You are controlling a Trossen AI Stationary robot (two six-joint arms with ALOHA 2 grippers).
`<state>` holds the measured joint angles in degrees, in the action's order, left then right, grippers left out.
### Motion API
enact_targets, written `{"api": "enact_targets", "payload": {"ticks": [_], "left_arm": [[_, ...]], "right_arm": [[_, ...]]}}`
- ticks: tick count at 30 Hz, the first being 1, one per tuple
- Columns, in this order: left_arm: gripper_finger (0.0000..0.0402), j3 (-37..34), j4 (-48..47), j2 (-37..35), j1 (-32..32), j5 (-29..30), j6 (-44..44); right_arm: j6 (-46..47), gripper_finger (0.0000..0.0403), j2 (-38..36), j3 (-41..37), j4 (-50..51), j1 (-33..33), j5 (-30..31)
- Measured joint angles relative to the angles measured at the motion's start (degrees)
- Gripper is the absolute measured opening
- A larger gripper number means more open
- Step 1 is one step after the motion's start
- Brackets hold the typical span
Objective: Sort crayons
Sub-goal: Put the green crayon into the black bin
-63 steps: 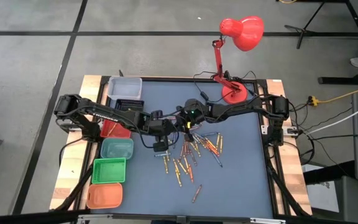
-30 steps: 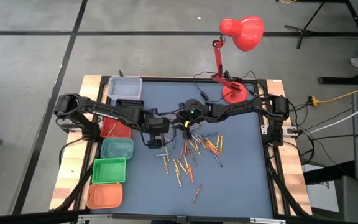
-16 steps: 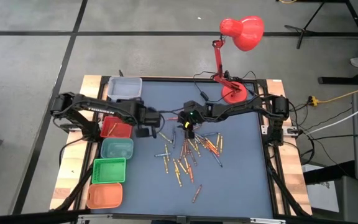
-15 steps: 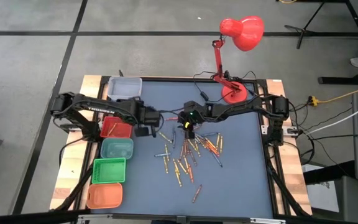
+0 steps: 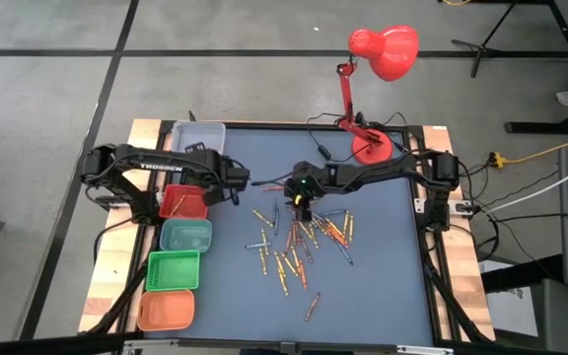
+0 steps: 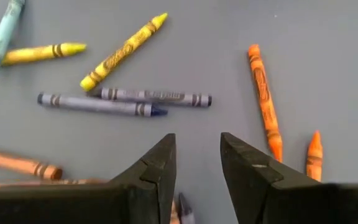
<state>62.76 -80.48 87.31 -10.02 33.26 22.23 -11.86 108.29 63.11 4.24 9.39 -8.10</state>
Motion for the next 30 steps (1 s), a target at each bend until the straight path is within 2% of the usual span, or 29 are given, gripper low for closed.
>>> {"api": "enact_targets", "payload": {"ticks": [12, 18, 30], "left_arm": [[0.0068, 0.00, 0.30, 0.00, -1.64, -1.01, 0.26], [0.0074, 0.00, 4.07, 0.00, -1.53, -1.01, 1.71], [0.0074, 0.00, 12.01, 0.04, -1.49, -1.00, 1.65]], "right_arm": [[-0.02, 0.0124, -8.12, 0.00, 20.99, -1.01, -0.33], [1.74, 0.0124, -8.94, 0.00, 30.69, -4.74, 0.01], [8.86, 0.0124, -9.96, -0.02, 45.07, -13.12, 10.08]]}}
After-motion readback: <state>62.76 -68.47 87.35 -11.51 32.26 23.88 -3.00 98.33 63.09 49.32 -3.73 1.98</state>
